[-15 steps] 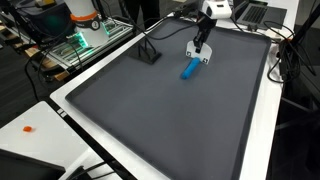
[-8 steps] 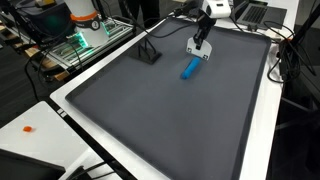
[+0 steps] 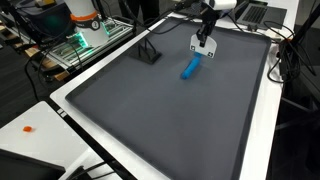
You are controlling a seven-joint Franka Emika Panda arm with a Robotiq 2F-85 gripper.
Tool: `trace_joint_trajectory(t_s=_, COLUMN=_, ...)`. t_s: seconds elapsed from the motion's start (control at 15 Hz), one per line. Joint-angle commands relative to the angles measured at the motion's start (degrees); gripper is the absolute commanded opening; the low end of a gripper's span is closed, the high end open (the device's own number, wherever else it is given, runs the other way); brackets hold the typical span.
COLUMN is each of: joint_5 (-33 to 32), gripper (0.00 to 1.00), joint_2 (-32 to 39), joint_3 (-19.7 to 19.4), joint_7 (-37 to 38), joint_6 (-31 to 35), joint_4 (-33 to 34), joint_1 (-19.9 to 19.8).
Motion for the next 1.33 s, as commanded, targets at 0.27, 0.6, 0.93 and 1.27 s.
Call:
trace_joint_trajectory(t_s=0.27, joint_5=-2.22, gripper=0.01, joint_2=-0.94, joint_3=-1.79, joint_7=-2.70, joint_6=-0.17, joint_4=-0.74, joint_1=-1.32)
trace_joint_trajectory(t_s=0.6, joint_5=-2.02, gripper=0.01, joint_2=0.19, joint_3=-1.80, joint_7=-4.53, joint_6=-0.07, joint_4=-0.64, joint_1=-2.19)
trace_joint_trajectory(t_s=0.93, joint_5=-2.16, gripper=0.01, joint_2=1.64, joint_3=-1.81, joint_7=-5.64, joint_6=-0.03, joint_4=-0.62, joint_1=-2.31)
trace_joint_trajectory(t_s=1.27, joint_5=-2.14, gripper=0.01, joint_2=2.93, joint_3=-1.81, joint_7=-6.57, joint_6=0.06, joint_4=-0.73, joint_1=-2.42)
